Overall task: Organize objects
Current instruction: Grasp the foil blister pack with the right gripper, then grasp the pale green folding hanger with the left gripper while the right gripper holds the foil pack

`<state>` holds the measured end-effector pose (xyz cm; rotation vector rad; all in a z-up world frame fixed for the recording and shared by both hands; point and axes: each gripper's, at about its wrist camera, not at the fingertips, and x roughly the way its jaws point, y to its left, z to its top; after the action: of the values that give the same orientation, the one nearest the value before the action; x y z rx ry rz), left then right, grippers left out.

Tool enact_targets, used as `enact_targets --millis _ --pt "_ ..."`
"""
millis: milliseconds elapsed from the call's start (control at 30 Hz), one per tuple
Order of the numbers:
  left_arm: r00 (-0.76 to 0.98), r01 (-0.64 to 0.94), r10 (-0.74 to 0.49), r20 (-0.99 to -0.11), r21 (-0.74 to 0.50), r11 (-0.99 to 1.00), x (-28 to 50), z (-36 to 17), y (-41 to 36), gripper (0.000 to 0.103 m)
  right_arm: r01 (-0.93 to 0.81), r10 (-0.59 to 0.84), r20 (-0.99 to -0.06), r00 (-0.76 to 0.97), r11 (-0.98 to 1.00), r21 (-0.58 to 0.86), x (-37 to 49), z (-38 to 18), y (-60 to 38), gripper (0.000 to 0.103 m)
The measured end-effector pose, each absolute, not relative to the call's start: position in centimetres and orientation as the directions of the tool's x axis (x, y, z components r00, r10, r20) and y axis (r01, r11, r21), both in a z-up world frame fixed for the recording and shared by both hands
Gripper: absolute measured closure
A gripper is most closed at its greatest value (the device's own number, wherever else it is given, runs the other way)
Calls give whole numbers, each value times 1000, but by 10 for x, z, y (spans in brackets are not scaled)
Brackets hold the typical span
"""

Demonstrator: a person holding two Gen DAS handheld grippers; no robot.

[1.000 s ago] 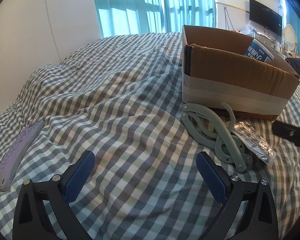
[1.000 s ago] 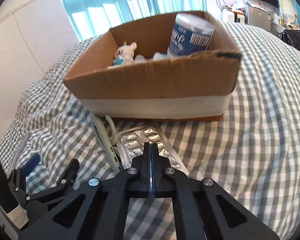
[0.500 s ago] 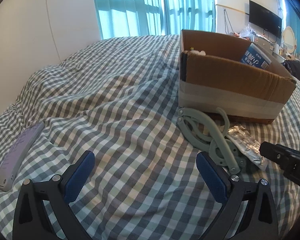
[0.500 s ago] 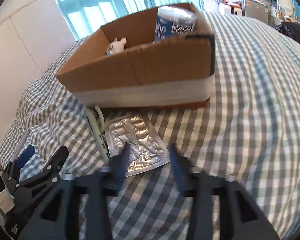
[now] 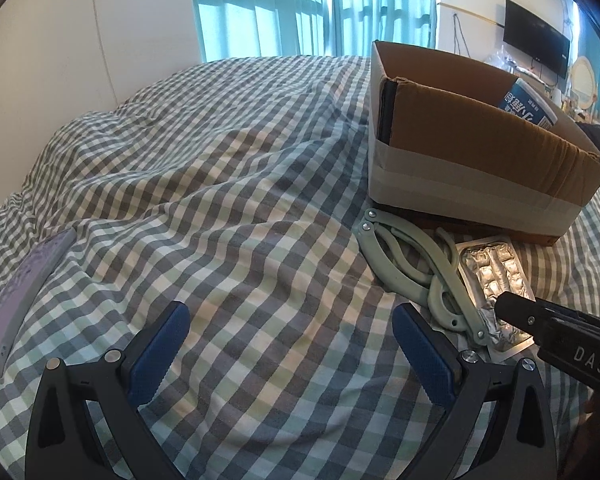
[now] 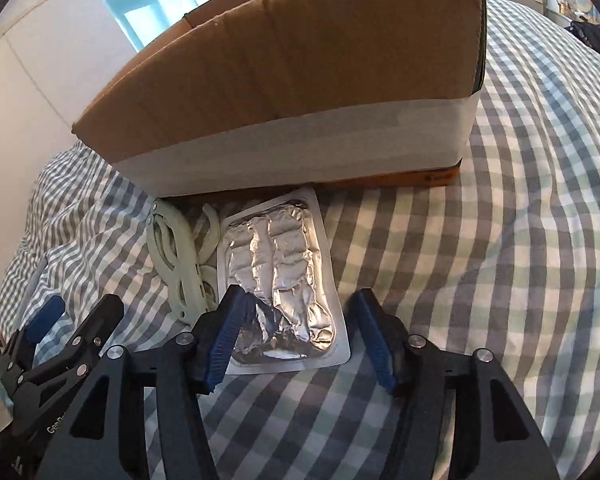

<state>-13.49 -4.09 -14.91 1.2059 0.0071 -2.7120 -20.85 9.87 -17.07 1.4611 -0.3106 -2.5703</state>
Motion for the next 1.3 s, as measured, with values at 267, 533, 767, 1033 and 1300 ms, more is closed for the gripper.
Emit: enact_targets --millis 267,533,767,1033,1300 --pt "-663 163 -176 -728 89 -983 -127 -142 -39 0 96 -264 -791 -552 -962 255 -191 -150 83 82" --pt "-683 164 -181 -708 93 -982 -117 -126 -34 0 147 -209 -734 -646 -978 149 -155 -106 87 97" --pt "-688 148 -152 -710 67 -987 -113 -121 -26 0 94 -96 -736 -670 -995 43 -142 -102 120 97" --pt "-669 127 -146 -728 81 -989 -117 -130 -20 0 85 -106 -763 -637 -994 67 -176 -131 117 94" --pt "-658 121 -129 -742 64 -991 -124 -131 -14 0 86 -97 -739 -666 -995 53 -169 -129 124 94"
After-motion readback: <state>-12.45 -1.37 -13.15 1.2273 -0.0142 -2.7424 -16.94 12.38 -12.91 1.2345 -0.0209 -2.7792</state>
